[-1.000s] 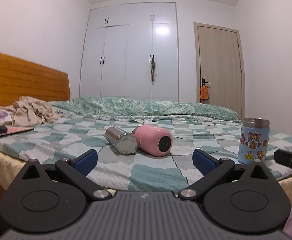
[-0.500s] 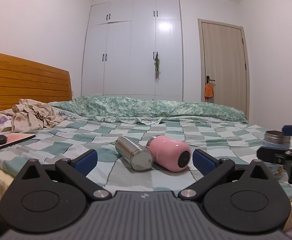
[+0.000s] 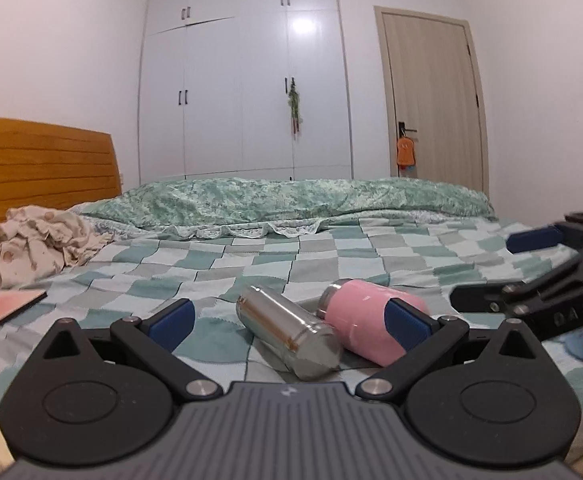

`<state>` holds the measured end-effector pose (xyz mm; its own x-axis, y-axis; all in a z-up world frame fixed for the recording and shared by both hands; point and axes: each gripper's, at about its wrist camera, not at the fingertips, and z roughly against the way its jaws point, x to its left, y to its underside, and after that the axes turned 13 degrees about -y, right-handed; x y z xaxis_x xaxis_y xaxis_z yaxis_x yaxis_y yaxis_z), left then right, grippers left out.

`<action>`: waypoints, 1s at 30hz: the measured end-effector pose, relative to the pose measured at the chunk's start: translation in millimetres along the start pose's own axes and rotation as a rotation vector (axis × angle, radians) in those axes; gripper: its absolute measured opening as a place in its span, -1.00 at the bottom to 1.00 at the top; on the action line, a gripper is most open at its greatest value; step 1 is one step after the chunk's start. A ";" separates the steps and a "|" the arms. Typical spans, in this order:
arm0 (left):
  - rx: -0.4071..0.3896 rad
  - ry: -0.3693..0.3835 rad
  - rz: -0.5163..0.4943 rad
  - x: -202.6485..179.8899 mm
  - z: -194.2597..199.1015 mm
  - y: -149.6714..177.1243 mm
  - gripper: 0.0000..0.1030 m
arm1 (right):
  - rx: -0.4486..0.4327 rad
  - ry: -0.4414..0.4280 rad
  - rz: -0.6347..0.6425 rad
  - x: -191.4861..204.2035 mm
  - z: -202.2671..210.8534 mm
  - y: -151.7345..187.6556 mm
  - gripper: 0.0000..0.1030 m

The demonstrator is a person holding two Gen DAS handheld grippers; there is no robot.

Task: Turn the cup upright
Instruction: 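Move the right tool toward the lying pink tumbler and straddle it, then close the right gripper around the pink tumbler's body and lift it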

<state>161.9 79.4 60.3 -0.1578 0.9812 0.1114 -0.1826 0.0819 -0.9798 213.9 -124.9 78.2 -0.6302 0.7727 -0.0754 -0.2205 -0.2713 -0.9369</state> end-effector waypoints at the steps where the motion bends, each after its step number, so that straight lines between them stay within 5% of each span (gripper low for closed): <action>1: 0.002 0.003 -0.010 0.7 -6.3 -0.4 1.00 | 0.015 -0.003 -0.004 -2.5 -9.8 -3.8 1.00; 11: 0.074 0.036 -0.038 8.1 -63.9 -0.3 1.00 | 0.091 -0.068 -0.042 -29.5 -80.1 -14.1 1.00; 21: 0.153 0.048 -0.072 9.0 -103.2 2.5 1.00 | 0.194 -0.227 -0.099 -70.2 -124.5 -13.8 1.00; 30: 0.219 0.060 -0.092 1.5 -129.0 10.4 1.00 | 0.379 -0.405 -0.134 -96.4 -174.5 -10.4 0.96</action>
<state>284.9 104.2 28.8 -0.0738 0.9805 0.1821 -0.4001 0.1381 -0.9060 406.8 -96.4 35.6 -0.7966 0.5536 0.2426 -0.5232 -0.4305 -0.7355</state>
